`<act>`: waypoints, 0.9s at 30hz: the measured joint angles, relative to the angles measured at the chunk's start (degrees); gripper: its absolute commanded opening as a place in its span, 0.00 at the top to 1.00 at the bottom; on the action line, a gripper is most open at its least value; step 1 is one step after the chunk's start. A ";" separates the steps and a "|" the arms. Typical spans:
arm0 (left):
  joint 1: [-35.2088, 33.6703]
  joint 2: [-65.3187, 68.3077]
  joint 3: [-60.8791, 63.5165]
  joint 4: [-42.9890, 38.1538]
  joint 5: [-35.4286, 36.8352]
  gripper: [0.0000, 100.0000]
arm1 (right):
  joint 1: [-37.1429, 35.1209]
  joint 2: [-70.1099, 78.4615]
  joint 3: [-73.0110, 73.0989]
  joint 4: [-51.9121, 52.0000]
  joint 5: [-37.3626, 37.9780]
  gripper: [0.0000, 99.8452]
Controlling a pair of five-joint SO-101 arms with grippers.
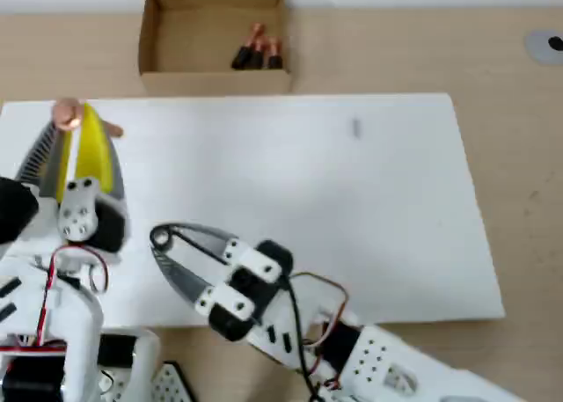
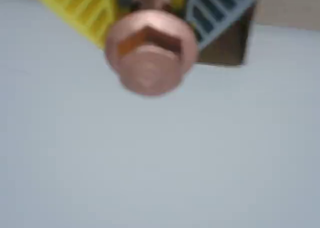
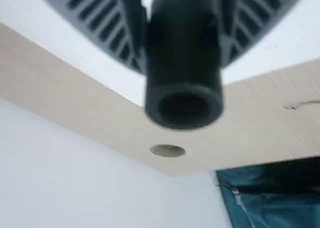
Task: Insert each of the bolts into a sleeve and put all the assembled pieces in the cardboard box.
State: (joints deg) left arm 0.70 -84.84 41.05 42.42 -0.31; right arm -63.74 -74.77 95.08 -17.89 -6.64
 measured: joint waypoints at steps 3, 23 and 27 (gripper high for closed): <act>1.85 0.00 -3.60 5.45 0.00 1.00 | 0.00 0.00 0.35 -0.18 -0.79 0.99; 32.18 5.89 -40.79 45.54 -4.92 0.99 | 0.00 0.00 2.11 -0.18 -1.14 0.99; 39.47 5.89 -43.16 52.57 -12.84 0.99 | 0.00 0.00 2.11 -0.18 -1.14 0.99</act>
State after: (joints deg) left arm 40.18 -78.95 -2.11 94.99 -13.14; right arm -63.74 -74.77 97.19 -18.07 -7.78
